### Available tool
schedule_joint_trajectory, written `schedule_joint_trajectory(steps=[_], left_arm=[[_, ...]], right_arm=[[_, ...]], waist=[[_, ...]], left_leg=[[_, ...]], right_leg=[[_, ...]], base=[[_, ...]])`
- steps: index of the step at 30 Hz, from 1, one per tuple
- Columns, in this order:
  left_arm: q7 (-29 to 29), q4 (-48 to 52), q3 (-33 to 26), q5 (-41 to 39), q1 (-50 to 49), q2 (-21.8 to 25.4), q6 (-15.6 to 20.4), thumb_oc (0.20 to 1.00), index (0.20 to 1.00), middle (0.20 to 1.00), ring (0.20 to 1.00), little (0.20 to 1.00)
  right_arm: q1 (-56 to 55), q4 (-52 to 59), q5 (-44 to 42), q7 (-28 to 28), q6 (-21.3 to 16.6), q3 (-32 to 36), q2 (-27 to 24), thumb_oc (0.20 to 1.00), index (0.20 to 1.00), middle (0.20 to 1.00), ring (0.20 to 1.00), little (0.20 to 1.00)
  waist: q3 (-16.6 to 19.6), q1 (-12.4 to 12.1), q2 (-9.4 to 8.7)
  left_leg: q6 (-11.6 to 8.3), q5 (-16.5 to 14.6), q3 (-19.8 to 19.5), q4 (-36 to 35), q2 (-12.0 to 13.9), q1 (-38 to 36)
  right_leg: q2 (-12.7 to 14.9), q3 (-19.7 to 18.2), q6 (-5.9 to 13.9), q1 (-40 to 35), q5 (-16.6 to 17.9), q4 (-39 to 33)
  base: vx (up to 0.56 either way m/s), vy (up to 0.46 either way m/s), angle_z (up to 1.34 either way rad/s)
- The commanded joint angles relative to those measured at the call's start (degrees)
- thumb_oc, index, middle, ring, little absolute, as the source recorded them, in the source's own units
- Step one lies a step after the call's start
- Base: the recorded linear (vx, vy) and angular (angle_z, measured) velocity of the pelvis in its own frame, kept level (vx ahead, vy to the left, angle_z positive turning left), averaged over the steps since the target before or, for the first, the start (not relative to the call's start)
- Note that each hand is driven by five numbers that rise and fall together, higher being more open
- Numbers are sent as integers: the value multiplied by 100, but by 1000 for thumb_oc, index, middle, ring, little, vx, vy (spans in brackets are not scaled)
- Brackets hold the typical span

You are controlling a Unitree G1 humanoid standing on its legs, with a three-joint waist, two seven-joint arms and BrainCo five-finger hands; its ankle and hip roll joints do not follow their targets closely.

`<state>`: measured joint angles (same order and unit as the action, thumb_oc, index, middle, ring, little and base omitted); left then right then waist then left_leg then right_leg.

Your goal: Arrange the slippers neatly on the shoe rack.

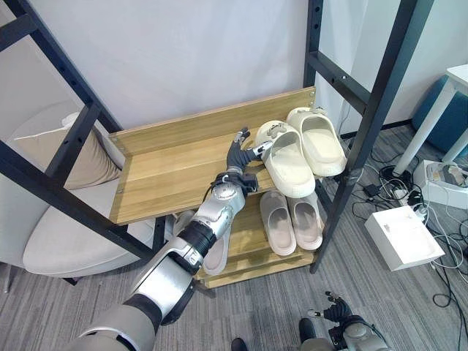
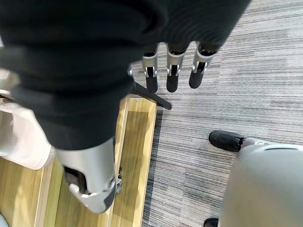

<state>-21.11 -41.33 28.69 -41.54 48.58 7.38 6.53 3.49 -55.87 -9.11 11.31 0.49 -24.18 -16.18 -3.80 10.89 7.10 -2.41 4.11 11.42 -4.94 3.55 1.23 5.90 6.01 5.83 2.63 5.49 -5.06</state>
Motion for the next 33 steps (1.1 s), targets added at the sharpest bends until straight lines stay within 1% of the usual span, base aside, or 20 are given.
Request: schedule_joint_trajectory(steps=[1, 5, 7, 8, 10, 11, 12, 16, 18, 19, 20, 21, 23, 25, 27, 28, 31, 32, 33], left_arm=[[85, -692, -104, 120, 824, -375, 26, 1000, 1000, 1000, 1000, 1000], [83, -920, -110, 257, 855, -390, -6, 1000, 1000, 1000, 1000, 1000], [25, -874, -70, 575, 869, -256, -17, 1000, 1000, 1000, 1000, 1000], [23, -871, -70, 576, 867, -256, -18, 1000, 1000, 1000, 1000, 1000], [-169, -714, -55, 1295, 881, -79, -39, 1000, 1000, 1000, 1000, 1000], [-171, -711, -56, 1298, 880, -80, -41, 1000, 1000, 1000, 1000, 1000], [-387, -599, -77, 2137, 927, 97, -84, 1000, 1000, 1000, 1000, 1000], [-906, -350, -178, 3386, 890, 571, -206, 1000, 1000, 1000, 1000, 1000], [-1100, -105, -280, 3868, 819, 955, -241, 1000, 1000, 1000, 1000, 1000], [-1100, -104, -280, 3869, 818, 955, -241, 1000, 1000, 1000, 1000, 1000], [-1156, 160, -391, 4162, 673, 1222, -237, 1000, 1000, 1000, 1000, 1000], [-1169, 216, -438, 4265, 633, 1334, -242, 1000, 1000, 1000, 1000, 1000], [-1200, 565, -595, 4325, 438, 1474, -208, 1000, 1000, 1000, 1000, 1000], [-1098, 992, -807, 4266, 94, 1609, -141, 1000, 1000, 1000, 1000, 1000], [-936, 1453, -994, 4080, -253, 1650, -36, 1000, 1000, 1000, 1000, 1000], [-930, 1473, -1002, 4080, -272, 1655, -45, 1000, 1000, 1000, 1000, 1000], [-547, 2110, -1267, 3540, -865, 1551, 151, 1000, 1000, 1000, 1000, 1000], [-427, 2347, -1342, 3081, -1117, 1434, 283, 1000, 1000, 1000, 1000, 1000], [-310, 2564, -1371, 2937, -1268, 1394, 331, 1000, 1000, 1000, 1000, 1000]], right_arm=[[331, -183, -78, 100, -109, -124, 76, 1000, 1000, 1000, 1000, 1000], [326, -225, -104, 87, -130, -143, 97, 1000, 1000, 1000, 1000, 1000], [322, -229, -139, 85, -167, -124, 102, 1000, 1000, 1000, 1000, 1000], [322, -230, -139, 85, -167, -124, 103, 1000, 1000, 1000, 1000, 1000], [298, -217, -163, 75, -226, -93, 110, 1000, 1000, 1000, 1000, 1000], [298, -217, -163, 75, -227, -94, 110, 1000, 1000, 1000, 1000, 1000], [310, -199, -212, 56, -329, -47, 84, 1000, 1000, 1000, 1000, 1000], [355, -140, -350, 59, -492, 29, 1, 1000, 1000, 1000, 1000, 1000], [376, -132, -391, 34, -569, 69, -36, 1000, 1000, 1000, 1000, 1000], [376, -132, -391, 34, -569, 69, -36, 1000, 1000, 1000, 1000, 1000], [395, -172, -403, 21, -606, 132, -49, 1000, 1000, 1000, 1000, 1000], [411, -211, -395, 8, -611, 150, -51, 1000, 1000, 1000, 1000, 1000], [408, -249, -401, -10, -608, 183, -31, 1000, 1000, 1000, 1000, 1000], [392, -271, -393, -15, -591, 242, -8, 1000, 1000, 1000, 1000, 1000], [356, -290, -336, -24, -567, 286, 54, 1000, 1000, 1000, 1000, 1000], [351, -289, -335, -24, -567, 280, 54, 1000, 1000, 1000, 1000, 1000], [279, -313, -260, -40, -501, 364, 129, 1000, 1000, 1000, 1000, 1000], [264, -310, -244, -32, -465, 389, 136, 1000, 1000, 1000, 1000, 1000], [250, -311, -222, -50, -458, 399, 165, 1000, 1000, 1000, 1000, 1000]], waist=[[-329, 232, -120], [-336, 239, -125], [-321, 212, -138], [-322, 213, -139], [-307, 153, -165], [-309, 156, -166], [-299, 107, -206], [-291, 33, -289], [-273, -18, -325], [-273, -18, -325], [-255, -72, -350], [-241, -99, -358], [-219, -141, -374], [-194, -186, -384], [-184, -242, -388], [-179, -238, -388], [-168, -312, -391], [-166, -343, -395], [-172, -367, -394]], left_leg=[[-388, -228, -129, -6, 227, -305], [-388, -227, -125, -6, 233, -306], [-385, -230, -138, -6, 232, -312], [-385, -230, -139, -6, 232, -313], [-381, -229, -177, -6, 218, -316], [-381, -229, -179, -6, 217, -318], [-384, -223, -218, -6, 215, -305], [-389, -230, -266, -6, 217, -296], [-390, -244, -278, -6, 217, -299], [-390, -244, -279, -6, 217, -300], [-392, -258, -278, -6, 215, -304], [-392, -260, -277, -6, 214, -305], [-391, -270, -282, -6, 216, -308], [-385, -278, -280, -6, 214, -314], [-376, -284, -287, -6, 212, -322], [-376, -285, -286, -6, 212, -323], [-366, -289, -304, -6, 207, -329], [-361, -290, -314, -6, 210, -337], [-355, -290, -324, -6, 207, -341]], right_leg=[[32, 148, 263, -223, -472, 6], [36, 147, 260, -230, -475, 6], [35, 163, 260, -251, -479, 6], [36, 164, 260, -252, -479, 6], [40, 204, 255, -295, -491, 6], [40, 206, 256, -299, -492, 6], [46, 258, 253, -324, -500, 6], [56, 330, 260, -353, -502, 6], [63, 355, 269, -367, -497, 6], [63, 355, 269, -368, -497, 6], [64, 366, 274, -373, -495, 6], [64, 370, 276, -375, -493, 6], [68, 384, 277, -379, -495, 6], [65, 379, 278, -380, -494, 6], [64, 384, 276, -393, -499, 6], [63, 383, 276, -394, -500, 6], [66, 395, 266, -416, -510, 6], [69, 408, 260, -430, -510, 6], [68, 416, 256, -433, -512, 6]], base=[[0, 0, 0], [0, 0, 0], [0, 0, 0], [0, 0, 0], [0, 0, 0], [0, 0, 0], [0, 0, 0], [-13, -13, 6], [-1, -3, 8], [-3, -1, 4], [0, 0, 0], [-1, 5, 4], [1, 3, 6], [5, 2, 6], [0, 0, 0], [0, 0, 0], [0, 0, 0], [0, 0, 0], [0, 0, 0]])
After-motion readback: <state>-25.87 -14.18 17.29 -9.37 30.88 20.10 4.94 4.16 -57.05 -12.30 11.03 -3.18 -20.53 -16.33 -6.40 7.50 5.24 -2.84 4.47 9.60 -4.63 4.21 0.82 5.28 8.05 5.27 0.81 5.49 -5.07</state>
